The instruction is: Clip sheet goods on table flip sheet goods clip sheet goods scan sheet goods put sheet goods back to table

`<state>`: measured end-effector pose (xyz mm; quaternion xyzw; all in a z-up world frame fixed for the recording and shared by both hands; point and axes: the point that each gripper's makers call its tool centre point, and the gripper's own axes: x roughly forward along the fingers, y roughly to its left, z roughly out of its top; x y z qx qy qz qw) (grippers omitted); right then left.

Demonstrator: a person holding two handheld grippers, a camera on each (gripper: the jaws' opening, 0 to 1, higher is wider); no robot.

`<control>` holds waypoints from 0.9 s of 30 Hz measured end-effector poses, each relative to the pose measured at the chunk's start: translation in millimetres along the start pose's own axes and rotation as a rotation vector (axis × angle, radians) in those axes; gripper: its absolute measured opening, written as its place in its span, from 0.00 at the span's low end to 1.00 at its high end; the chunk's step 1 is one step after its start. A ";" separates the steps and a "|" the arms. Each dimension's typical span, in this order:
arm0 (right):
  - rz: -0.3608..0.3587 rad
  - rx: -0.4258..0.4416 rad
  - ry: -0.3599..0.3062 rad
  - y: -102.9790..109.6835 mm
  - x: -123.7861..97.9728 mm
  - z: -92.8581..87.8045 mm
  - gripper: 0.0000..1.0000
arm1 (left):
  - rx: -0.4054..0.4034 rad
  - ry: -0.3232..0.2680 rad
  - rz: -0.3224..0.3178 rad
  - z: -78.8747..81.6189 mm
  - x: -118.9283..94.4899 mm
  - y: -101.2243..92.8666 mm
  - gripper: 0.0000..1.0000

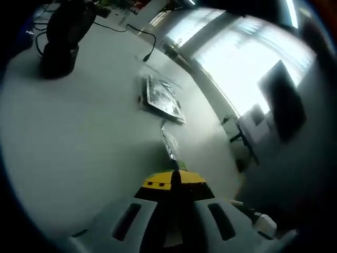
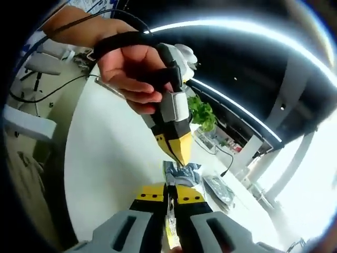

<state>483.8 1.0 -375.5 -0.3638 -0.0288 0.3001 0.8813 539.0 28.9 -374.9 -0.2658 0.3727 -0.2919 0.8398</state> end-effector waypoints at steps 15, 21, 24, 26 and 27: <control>-0.020 0.042 -0.023 -10.0 -7.3 -0.8 0.00 | 0.147 -0.082 -0.058 -0.9 -0.1 -11.6 0.00; -0.029 0.061 -0.033 -13.8 -8.4 1.0 0.00 | 0.206 -0.148 -0.077 5.5 -7.1 -14.0 0.02; -0.033 0.060 -0.041 -13.9 -9.6 3.0 0.00 | 0.252 -0.181 -0.079 6.9 -12.2 -14.4 0.06; -0.034 0.059 -0.044 -13.7 -10.1 3.6 0.00 | 0.264 -0.191 -0.079 5.0 -15.3 -14.1 0.06; -0.031 0.062 -0.044 -13.1 -10.1 3.6 0.00 | 0.268 -0.194 -0.080 3.0 -15.9 -15.1 0.06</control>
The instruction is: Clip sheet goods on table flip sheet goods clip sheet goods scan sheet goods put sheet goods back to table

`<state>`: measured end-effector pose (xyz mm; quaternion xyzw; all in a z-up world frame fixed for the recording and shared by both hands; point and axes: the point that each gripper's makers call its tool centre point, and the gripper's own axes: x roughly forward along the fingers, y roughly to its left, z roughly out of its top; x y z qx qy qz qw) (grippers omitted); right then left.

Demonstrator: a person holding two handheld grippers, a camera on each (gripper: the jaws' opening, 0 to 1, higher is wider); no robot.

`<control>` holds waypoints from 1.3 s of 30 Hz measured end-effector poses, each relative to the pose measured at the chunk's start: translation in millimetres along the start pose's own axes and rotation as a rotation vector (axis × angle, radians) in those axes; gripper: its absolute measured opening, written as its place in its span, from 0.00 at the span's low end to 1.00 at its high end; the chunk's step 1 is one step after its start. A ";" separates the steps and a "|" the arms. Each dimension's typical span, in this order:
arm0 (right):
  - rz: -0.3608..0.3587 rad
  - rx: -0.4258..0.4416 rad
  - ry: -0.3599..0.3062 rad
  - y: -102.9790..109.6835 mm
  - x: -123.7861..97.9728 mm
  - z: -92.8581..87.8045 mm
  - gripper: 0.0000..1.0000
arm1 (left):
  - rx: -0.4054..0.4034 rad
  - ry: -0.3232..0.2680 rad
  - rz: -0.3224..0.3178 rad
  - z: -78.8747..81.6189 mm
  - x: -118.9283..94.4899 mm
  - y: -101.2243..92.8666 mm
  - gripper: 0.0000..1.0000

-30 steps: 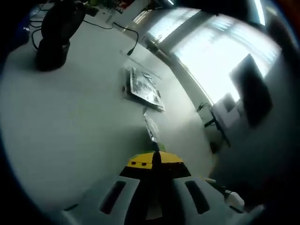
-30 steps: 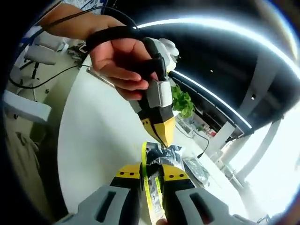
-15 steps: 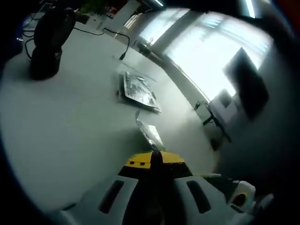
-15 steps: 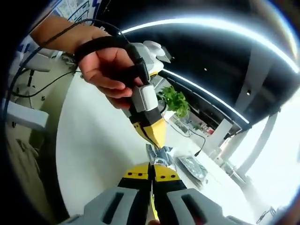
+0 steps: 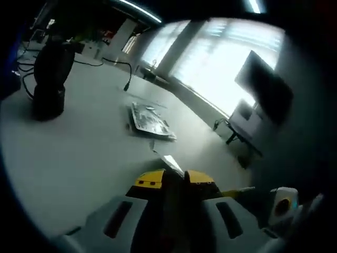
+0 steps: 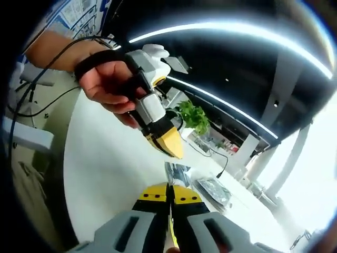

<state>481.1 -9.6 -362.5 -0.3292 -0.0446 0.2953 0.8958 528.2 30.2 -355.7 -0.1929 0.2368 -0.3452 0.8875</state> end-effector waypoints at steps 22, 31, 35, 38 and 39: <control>-0.035 0.096 -0.025 -16.0 -10.1 4.5 0.00 | 0.109 -0.079 0.045 0.4 -10.2 22.3 0.06; -0.066 0.174 -0.033 -29.5 -17.0 4.2 0.00 | 0.079 -0.078 0.039 -15.5 -1.2 27.4 0.06; -0.082 0.223 -0.035 -35.4 -20.3 5.3 0.00 | 0.088 -0.089 0.048 -22.1 0.0 24.7 0.06; -0.098 0.249 -0.040 -40.6 -22.5 4.6 0.00 | 0.094 -0.091 0.050 -26.1 0.9 26.8 0.06; -0.103 0.264 -0.040 -42.2 -23.1 3.9 0.00 | 0.101 -0.093 0.053 -26.7 1.1 27.8 0.06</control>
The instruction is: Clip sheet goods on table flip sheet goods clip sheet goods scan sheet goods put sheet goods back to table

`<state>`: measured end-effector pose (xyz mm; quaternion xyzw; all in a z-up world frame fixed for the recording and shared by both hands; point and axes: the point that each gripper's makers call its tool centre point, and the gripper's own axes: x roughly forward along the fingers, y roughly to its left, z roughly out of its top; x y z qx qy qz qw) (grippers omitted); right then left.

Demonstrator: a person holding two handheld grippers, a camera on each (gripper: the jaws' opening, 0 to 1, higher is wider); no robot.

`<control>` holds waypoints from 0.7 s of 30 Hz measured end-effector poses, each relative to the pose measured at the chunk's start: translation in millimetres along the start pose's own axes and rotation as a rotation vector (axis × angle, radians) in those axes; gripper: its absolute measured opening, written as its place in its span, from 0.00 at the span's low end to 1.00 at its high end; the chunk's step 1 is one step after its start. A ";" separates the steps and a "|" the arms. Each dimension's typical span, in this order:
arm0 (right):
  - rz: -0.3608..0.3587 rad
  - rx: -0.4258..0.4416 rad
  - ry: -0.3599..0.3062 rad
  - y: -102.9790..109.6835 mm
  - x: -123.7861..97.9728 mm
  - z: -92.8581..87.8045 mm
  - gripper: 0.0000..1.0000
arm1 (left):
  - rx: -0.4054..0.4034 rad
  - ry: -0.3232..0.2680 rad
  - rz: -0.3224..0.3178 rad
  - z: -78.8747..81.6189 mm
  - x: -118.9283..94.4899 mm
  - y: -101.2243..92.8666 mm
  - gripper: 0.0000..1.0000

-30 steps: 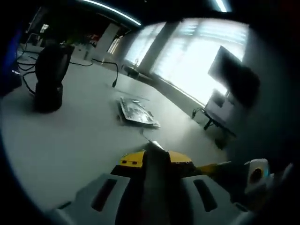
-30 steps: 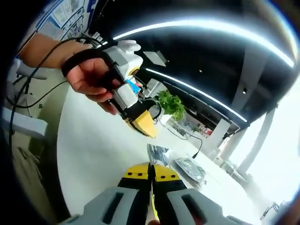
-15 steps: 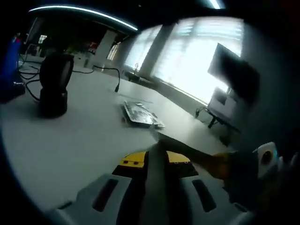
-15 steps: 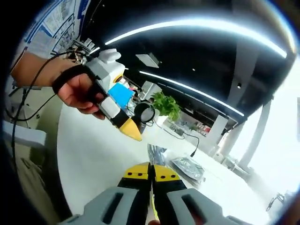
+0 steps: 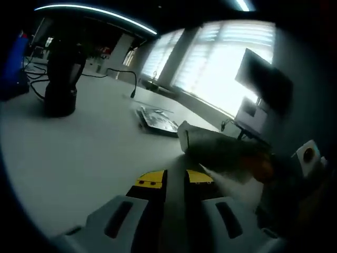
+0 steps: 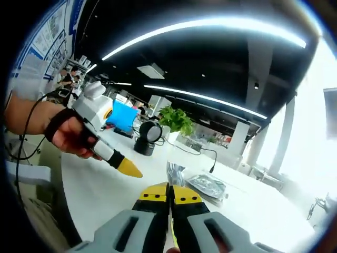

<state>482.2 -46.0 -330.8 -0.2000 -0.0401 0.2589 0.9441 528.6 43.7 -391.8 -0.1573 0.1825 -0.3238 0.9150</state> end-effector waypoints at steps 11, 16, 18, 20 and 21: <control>-0.067 0.093 -0.010 -20.0 -7.8 -2.4 0.00 | 0.151 -0.029 0.080 3.5 -0.9 14.3 0.06; -0.112 0.163 -0.011 -30.2 -12.5 -6.3 0.00 | 0.294 -0.039 0.135 3.4 -0.1 19.5 0.06; -0.118 0.187 -0.011 -32.3 -14.2 -8.9 0.00 | 0.313 -0.047 0.137 3.7 1.0 19.7 0.06; -0.137 0.221 -0.024 -36.3 -16.9 -10.5 0.00 | 0.322 -0.052 0.141 4.4 1.8 21.5 0.06; -0.140 0.226 -0.028 -37.2 -18.0 -10.8 0.00 | 0.328 -0.052 0.145 5.2 1.5 22.6 0.06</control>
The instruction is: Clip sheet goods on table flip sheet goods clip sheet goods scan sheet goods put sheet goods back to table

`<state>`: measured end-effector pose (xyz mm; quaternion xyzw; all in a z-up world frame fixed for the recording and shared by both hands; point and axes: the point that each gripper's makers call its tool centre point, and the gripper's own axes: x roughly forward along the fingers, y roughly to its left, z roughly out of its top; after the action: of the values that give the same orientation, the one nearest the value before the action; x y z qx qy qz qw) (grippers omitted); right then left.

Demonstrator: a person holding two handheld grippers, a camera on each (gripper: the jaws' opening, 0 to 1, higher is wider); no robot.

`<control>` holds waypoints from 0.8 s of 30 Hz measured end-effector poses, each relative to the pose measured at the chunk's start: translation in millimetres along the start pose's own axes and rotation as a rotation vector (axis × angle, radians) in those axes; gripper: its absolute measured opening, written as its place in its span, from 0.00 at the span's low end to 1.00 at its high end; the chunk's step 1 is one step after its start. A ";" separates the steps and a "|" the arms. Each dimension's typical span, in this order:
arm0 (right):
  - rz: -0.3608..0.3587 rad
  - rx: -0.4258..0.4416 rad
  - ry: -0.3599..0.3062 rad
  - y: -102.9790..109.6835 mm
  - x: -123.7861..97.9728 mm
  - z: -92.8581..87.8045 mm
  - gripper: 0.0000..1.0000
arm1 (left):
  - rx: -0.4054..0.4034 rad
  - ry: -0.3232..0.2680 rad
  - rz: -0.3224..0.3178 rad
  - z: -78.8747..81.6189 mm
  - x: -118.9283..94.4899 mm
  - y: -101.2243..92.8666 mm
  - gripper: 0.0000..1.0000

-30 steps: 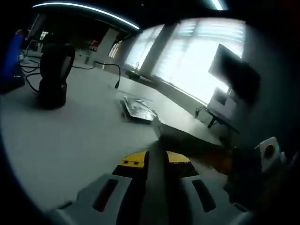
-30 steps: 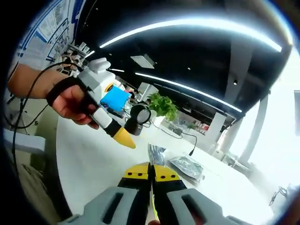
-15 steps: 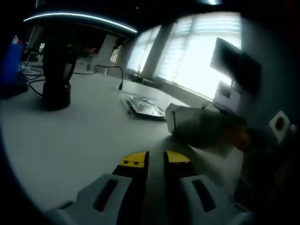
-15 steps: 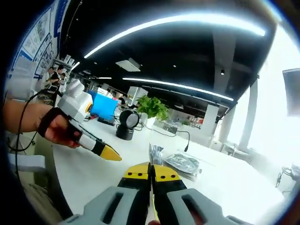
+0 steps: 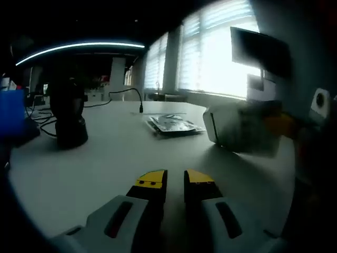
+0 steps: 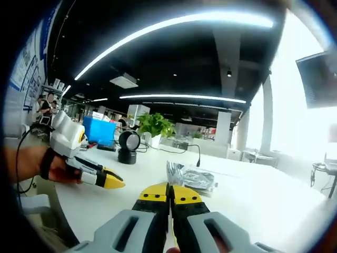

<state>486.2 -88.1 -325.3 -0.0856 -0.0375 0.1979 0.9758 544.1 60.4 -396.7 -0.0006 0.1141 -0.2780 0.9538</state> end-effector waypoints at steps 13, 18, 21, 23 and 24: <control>-0.076 0.147 -0.037 -18.0 -6.5 0.1 0.00 | 0.055 -0.053 0.045 5.5 -4.2 5.9 0.06; -0.111 0.197 -0.033 -27.9 -10.1 -6.8 0.00 | 0.071 -0.059 0.060 4.2 -6.8 5.6 0.06; -0.131 0.208 -0.021 -34.3 -11.7 -9.9 0.00 | 0.067 -0.075 0.061 6.9 -7.6 5.9 0.06; -0.145 0.229 -0.018 -39.1 -13.6 -10.4 0.00 | 0.062 -0.080 0.068 7.5 -8.4 7.7 0.06; -0.153 0.246 -0.016 -41.9 -14.3 -11.1 0.00 | 0.058 -0.084 0.070 8.0 -8.9 8.3 0.06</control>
<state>490.2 -133.4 -329.1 0.0391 -0.0272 0.1269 0.9908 542.9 71.6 -387.5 0.0193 0.0657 -0.2473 0.9665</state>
